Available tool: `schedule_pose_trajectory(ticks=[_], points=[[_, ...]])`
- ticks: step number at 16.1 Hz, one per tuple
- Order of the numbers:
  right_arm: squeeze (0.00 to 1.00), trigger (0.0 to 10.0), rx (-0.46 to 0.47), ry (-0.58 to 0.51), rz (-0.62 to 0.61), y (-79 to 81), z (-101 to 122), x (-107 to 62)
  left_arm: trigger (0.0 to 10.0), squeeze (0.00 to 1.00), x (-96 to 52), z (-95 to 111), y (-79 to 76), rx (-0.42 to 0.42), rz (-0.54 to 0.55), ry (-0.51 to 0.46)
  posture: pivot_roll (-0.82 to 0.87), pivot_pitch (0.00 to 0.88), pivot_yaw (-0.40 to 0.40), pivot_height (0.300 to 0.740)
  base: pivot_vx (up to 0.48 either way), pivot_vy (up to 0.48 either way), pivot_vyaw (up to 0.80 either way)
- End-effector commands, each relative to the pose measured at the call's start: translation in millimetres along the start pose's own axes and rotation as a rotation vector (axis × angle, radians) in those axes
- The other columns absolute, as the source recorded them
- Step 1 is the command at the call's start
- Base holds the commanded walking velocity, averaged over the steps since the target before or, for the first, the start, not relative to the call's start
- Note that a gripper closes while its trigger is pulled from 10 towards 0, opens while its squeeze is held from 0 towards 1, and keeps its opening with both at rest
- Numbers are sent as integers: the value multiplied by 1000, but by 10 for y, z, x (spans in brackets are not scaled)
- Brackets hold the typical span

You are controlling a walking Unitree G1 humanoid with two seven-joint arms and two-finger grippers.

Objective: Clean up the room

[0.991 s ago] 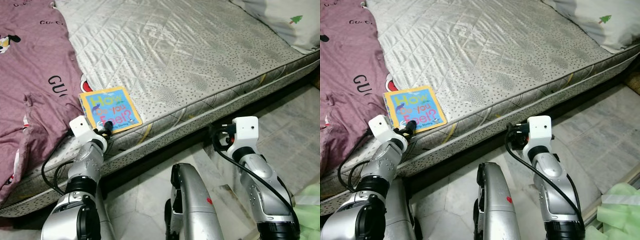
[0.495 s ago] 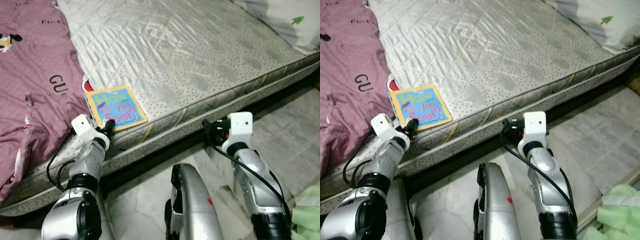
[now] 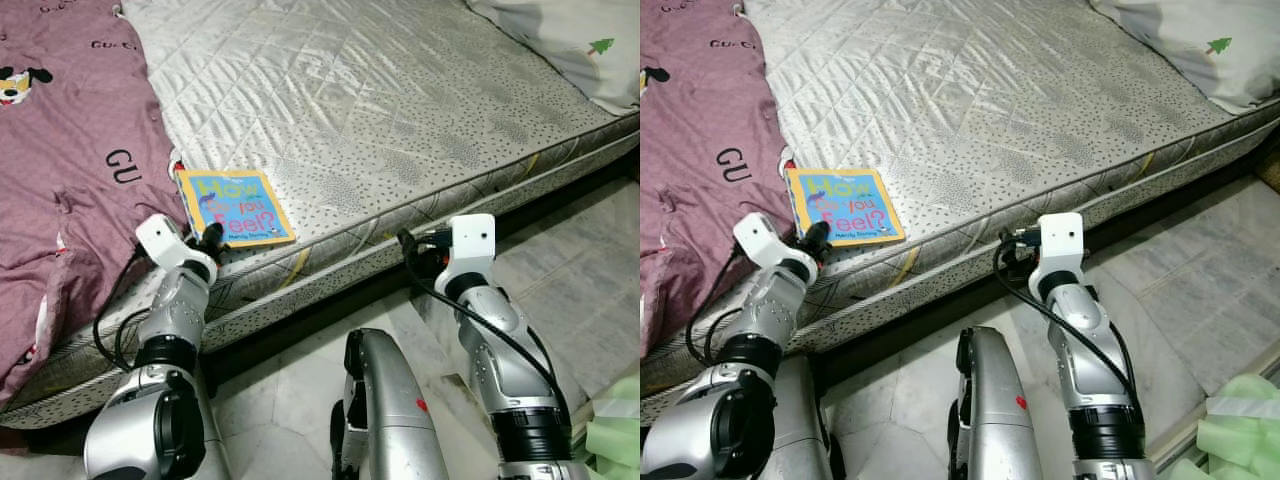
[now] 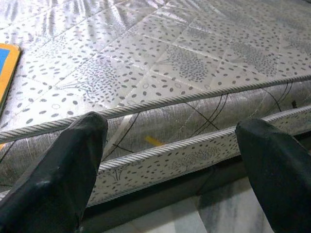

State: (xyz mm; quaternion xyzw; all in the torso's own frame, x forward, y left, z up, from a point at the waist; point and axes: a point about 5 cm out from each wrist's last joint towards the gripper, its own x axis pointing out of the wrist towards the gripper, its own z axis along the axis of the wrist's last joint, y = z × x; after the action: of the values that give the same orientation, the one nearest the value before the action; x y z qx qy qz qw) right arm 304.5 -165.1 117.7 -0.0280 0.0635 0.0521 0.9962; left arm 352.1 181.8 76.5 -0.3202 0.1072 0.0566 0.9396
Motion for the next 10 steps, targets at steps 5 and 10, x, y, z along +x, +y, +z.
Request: schedule_pose_trajectory(ticks=[5, 10], points=[[0, 10000, -4, -17, 5, 38, 32, 64, 0, 0, 19, 94, -102, 32, -26, -51, -23, 67, -82, 519, 0, 0, 0], [0, 10000, 39, -49, 12, 118, 93, 139, 0, 0, -4, 369, -210, 181, -27, -172, 6, 43, -69, 519, 0, 0, 0]])
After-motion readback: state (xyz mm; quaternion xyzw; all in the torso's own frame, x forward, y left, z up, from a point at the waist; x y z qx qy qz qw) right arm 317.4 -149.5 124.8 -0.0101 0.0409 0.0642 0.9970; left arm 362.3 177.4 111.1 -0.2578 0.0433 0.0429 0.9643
